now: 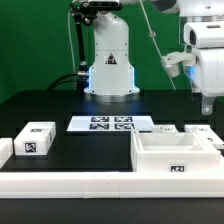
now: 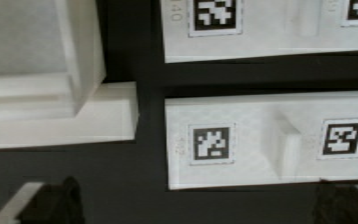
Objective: Assemble cabinet
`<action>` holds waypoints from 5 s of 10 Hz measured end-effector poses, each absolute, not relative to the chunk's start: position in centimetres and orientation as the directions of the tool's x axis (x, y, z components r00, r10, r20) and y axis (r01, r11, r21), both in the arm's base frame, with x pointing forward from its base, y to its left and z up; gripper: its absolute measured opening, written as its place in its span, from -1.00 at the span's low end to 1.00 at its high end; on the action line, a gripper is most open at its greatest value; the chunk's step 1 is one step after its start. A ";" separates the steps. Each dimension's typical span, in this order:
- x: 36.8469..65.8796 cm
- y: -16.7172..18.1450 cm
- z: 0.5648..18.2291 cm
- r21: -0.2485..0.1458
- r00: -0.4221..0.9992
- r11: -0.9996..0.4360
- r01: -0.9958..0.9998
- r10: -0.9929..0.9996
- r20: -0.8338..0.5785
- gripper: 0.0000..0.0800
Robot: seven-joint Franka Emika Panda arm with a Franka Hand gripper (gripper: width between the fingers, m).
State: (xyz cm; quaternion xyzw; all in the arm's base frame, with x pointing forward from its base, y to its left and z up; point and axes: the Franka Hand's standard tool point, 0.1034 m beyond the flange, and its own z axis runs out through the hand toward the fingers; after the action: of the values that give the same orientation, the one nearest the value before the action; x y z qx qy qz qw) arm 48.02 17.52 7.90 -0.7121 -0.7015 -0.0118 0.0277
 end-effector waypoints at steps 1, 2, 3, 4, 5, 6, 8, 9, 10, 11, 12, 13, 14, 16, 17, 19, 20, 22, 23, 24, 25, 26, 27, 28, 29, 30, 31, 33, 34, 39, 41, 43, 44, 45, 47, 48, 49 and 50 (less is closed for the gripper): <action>47.0 17.9 7.3 -0.015 0.012 -0.011 1.000 0.998 0.066 0.62; 46.0 18.1 6.3 -0.019 0.010 -0.009 1.000 0.997 0.074 0.62; 45.5 18.6 5.5 -0.015 0.009 -0.008 1.000 0.996 0.088 0.62; 45.3 19.1 4.7 -0.002 0.007 -0.007 1.000 0.994 0.107 0.62; 44.8 19.3 3.7 -0.005 0.009 -0.009 1.000 0.993 0.120 0.62; 44.5 19.5 2.9 -0.010 0.012 -0.011 1.000 0.992 0.128 0.62; 44.4 19.3 2.0 -0.013 0.022 -0.020 1.000 0.990 0.137 0.62; 44.3 19.0 1.7 -0.018 0.029 -0.026 0.999 0.990 0.137 0.62; 44.3 19.0 1.6 -0.016 0.031 -0.029 0.999 0.990 0.140 0.62; 44.3 19.0 1.6 -0.016 0.031 -0.029 0.999 0.990 0.140 0.62; 44.3 19.0 1.6 -0.016 0.031 -0.029 0.999 0.990 0.140 0.62; 44.3 19.0 1.6 -0.016 0.031 -0.029 0.999 0.990 0.140 0.34; 44.3 19.0 1.5 -0.017 0.032 -0.030 0.999 0.990 0.140 -0.12; 44.2 19.0 1.5 -0.018 0.032 -0.030 0.999 0.990 0.140 -0.65; 44.2 19.0 1.5 -0.018 0.033 -0.030 0.999 0.990 0.140 -0.65; 44.3 18.9 1.5 -0.018 0.033 -0.031 0.999 0.990 0.140 -0.85; 44.3 18.9 1.5 -0.018 0.033 -0.031 0.999 0.990 0.140 -0.85; 44.3 18.9 1.5 -0.018 0.033 -0.031 0.999 0.990 0.140 -0.85; 44.3 18.9 1.5 -0.018 0.033 -0.031 0.999 0.990 0.140 -0.85; 44.3 18.9 1.5 -0.018 0.034 -0.031 0.999 0.990 0.140 -0.85; 44.2 18.9 1.6 -0.018 0.034 -0.031 0.999 0.990 0.139 -0.85; 44.1 18.9 2.3 -0.021 0.030 -0.027 0.999 0.991 0.128 -0.85; 44.1 18.4 3.6 -0.021 0.022 -0.020 1.000 0.994 0.109 -0.85; 44.0 17.3 5.5 -0.023 0.012 -0.011 1.000 0.997 0.077 -0.85; 44.0 16.0 7.2 -0.015 0.015 -0.014 1.000 0.998 0.053 -0.85; 43.8 15.4 8.0 -0.009 0.017 -0.016 1.000 0.999 0.041 -0.85; 43.7 15.3 8.0 -0.010 0.021 -0.021 1.000 0.999 0.040 -0.85; 43.7 15.3 7.8 -0.014 0.023 -0.022 1.000 0.999 0.041 -0.85; 43.7 15.3 7.8 -0.015 0.023 -0.022 1.000 0.999 0.041 -0.85; 44.2 12.7 7.5 -0.021 0.061 -0.060 0.998 0.997 0.036 -0.85; 44.5 11.6 7.1 -0.028 0.068 -0.067 0.997 0.997 0.040 -0.85; 44.7 11.6 6.9 -0.030 0.071 -0.070 0.997 0.997 0.042 -0.85; 44.7 11.7 6.8 -0.029 0.071 -0.070 0.997 0.997 0.043 -0.84; 44.8 11.7 6.8 -0.029 0.071 -0.070 0.997 0.996 0.044 -0.84; 44.9 11.7 6.9 -0.024 0.068 -0.067 0.997 0.997 0.045 -0.84; 44.9 11.7 6.8 -0.025 0.058 -0.057 0.998 0.997 0.045 -0.84; 45.0 11.6 6.8 -0.026 0.059 -0.058 0.998 0.997 0.046 -0.84; 45.1 11.6 6.8 -0.024 0.060 -0.058 0.998 0.997 0.046 -0.84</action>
Offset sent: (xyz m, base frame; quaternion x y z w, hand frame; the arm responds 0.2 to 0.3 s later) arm -0.0164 0.0190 -0.0345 -0.0483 0.0319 -0.0145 0.9982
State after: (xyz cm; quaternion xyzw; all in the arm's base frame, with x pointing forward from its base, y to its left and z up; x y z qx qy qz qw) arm 45.08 11.61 6.79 -0.7274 -0.6857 -0.0086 0.0248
